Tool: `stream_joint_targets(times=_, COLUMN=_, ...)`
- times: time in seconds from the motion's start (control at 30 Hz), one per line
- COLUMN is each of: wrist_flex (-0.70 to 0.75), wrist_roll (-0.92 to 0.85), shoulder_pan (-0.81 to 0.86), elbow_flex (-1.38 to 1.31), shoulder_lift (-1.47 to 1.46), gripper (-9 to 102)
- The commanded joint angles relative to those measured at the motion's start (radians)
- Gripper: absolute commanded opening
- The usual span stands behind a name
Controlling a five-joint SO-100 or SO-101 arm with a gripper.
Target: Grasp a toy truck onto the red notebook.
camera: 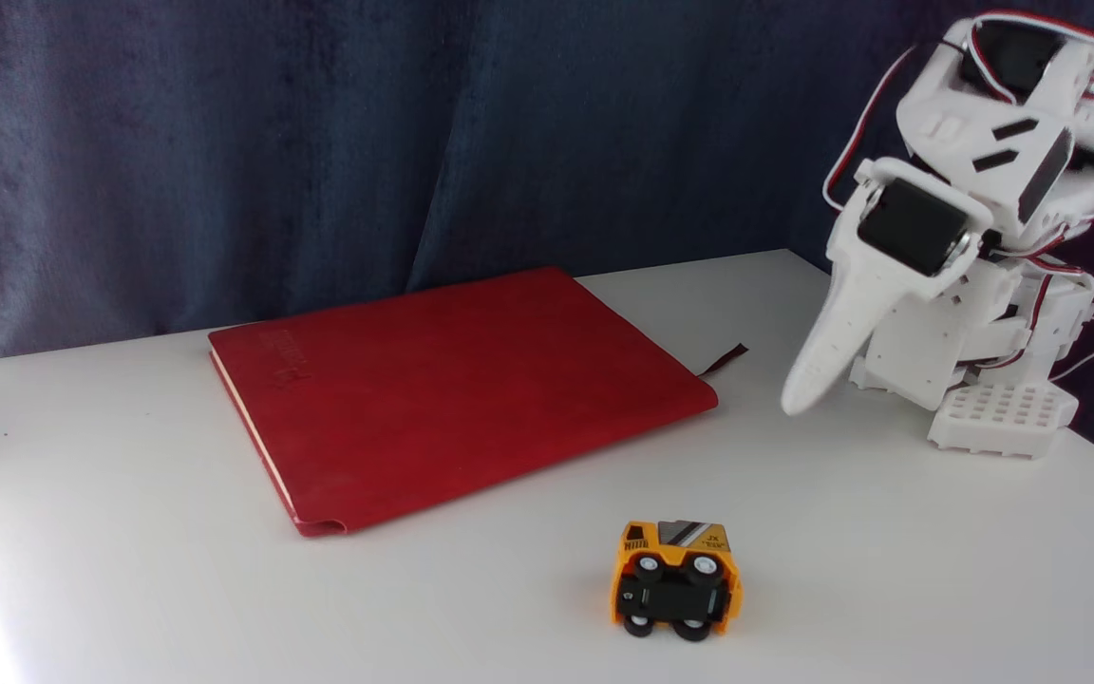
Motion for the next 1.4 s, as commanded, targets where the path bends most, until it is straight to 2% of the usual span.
stream_joint_targets(times=0.0, wrist_flex=-0.026, wrist_roll=-0.021, shoulder_pan=-0.031, elbow_flex=-0.14, shoulder_lift=-0.184, gripper=13)
stream_joint_targets(times=0.27, wrist_flex=-0.023, wrist_roll=-0.101, shoulder_pan=-0.091, elbow_flex=-0.405, shoulder_lift=-0.611, gripper=15)
stream_joint_targets(times=0.57, wrist_flex=-0.04, wrist_roll=-0.215, shoulder_pan=-0.183, elbow_flex=-0.462, shoulder_lift=-0.796, gripper=15)
stream_joint_targets(times=0.83, wrist_flex=-0.161, wrist_roll=-0.242, shoulder_pan=-0.075, elbow_flex=-0.566, shoulder_lift=-0.917, gripper=16)
stream_joint_targets(times=1.03, wrist_flex=-0.201, wrist_roll=-0.281, shoulder_pan=0.029, elbow_flex=-0.672, shoulder_lift=-1.058, gripper=17)
stream_joint_targets(times=1.37, wrist_flex=-0.245, wrist_roll=-0.268, shoulder_pan=0.028, elbow_flex=-0.744, shoulder_lift=-1.252, gripper=19)
